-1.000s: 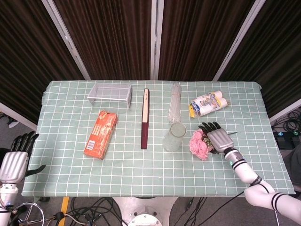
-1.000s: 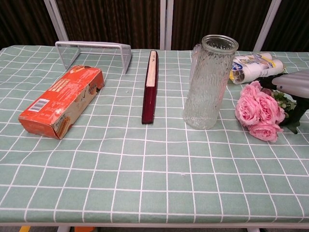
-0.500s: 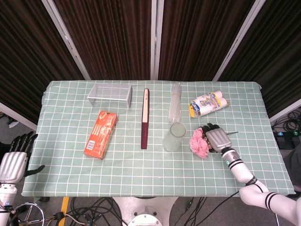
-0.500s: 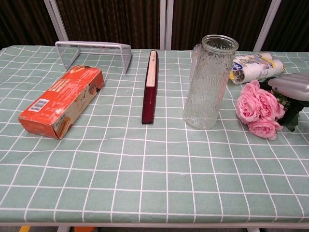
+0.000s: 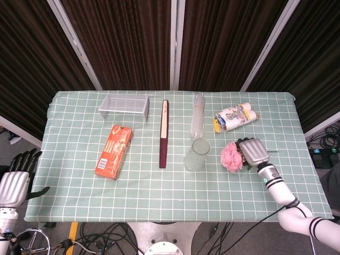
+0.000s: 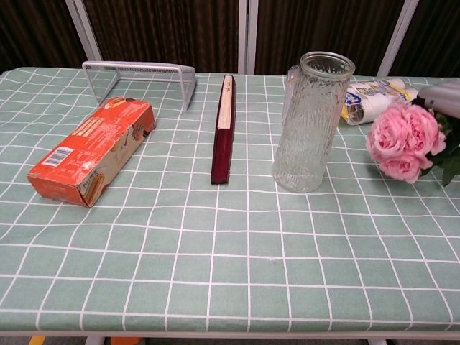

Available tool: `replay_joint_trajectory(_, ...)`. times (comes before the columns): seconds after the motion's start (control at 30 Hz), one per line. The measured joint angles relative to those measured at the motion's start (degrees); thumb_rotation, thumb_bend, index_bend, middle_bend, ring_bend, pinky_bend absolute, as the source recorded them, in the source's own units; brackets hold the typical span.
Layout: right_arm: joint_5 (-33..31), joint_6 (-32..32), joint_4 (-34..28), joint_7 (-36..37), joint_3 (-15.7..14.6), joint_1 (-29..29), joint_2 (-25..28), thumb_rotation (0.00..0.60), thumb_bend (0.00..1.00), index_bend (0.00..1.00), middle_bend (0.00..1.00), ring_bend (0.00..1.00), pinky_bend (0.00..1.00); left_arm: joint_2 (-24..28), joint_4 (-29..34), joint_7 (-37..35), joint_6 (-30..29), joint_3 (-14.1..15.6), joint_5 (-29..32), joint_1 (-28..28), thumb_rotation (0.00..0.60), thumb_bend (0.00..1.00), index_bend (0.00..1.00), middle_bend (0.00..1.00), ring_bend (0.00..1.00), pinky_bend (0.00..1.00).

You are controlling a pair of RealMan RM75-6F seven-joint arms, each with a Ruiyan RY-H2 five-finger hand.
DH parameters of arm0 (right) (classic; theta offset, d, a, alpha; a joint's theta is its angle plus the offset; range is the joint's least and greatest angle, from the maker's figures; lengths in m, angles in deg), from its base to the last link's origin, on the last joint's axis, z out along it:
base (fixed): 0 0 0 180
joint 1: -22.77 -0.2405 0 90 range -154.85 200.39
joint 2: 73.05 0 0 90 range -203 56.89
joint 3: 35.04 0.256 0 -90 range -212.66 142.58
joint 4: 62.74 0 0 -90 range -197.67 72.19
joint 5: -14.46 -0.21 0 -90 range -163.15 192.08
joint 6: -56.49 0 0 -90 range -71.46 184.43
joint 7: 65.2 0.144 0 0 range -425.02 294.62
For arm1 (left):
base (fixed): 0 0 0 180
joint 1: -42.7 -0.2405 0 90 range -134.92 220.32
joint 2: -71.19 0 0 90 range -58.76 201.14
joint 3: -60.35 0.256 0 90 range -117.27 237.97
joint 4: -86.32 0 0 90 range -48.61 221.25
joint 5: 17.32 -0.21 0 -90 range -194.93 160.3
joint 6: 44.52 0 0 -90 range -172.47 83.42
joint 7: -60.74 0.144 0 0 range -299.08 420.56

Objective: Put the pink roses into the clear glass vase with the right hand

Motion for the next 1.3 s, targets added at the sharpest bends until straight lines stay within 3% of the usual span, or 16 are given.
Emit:
replay_joint_trajectory(0.23, -0.2, -3.8, -10.4, 6.4, 4.1, 0.7, 10.2, 0.600, 0.20, 0.52, 0.38, 0.38, 0.47, -0.1, 0.5, 1.3, 0.5, 0.1, -0.3, 0.4, 0.600, 0.00, 0.08, 0.02, 0.00, 0.07)
replay_joint_trajectory(0.5, -1.6, -6.4, -26.5, 15.5, 11.3, 0.9, 23.4, 0.600, 0.20, 0.53, 0.39, 0.39, 0.47, -0.2, 1.1, 2.4, 1.1, 0.3, -0.2, 0.7, 0.600, 0.00, 0.08, 0.02, 0.00, 0.07)
replay_joint_trajectory(0.63, -2.0, -7.3, -33.5, 20.1, 14.3, 0.8, 27.5, 0.600, 0.17, 0.48, 0.39, 0.38, 0.47, -0.1, 1.1, 2.5, 1.0, 0.3, -0.2, 0.6, 0.600, 0.00, 0.08, 0.02, 0.00, 0.07)
replay_joint_trajectory(0.93, -0.3, -9.2, -41.2, 37.6, 18.1, 0.6, 29.6, 0.600, 0.17, 0.45, 0.40, 0.38, 0.47, -0.5, 0.0, 0.4, 1.7, 0.2, 0.5, 0.7, 0.600, 0.00, 0.08, 0.02, 0.00, 0.07)
replay_joint_trajectory(1.3, -3.0, -9.7, -43.0, 49.1, 19.8, -1.9, 23.1, 0.600, 0.17, 0.45, 0.40, 0.39, 0.48, -2.2, -2.2, 1.0, 0.7, -0.4, 1.3, 0.3, 0.600, 0.00, 0.09, 0.02, 0.00, 0.07)
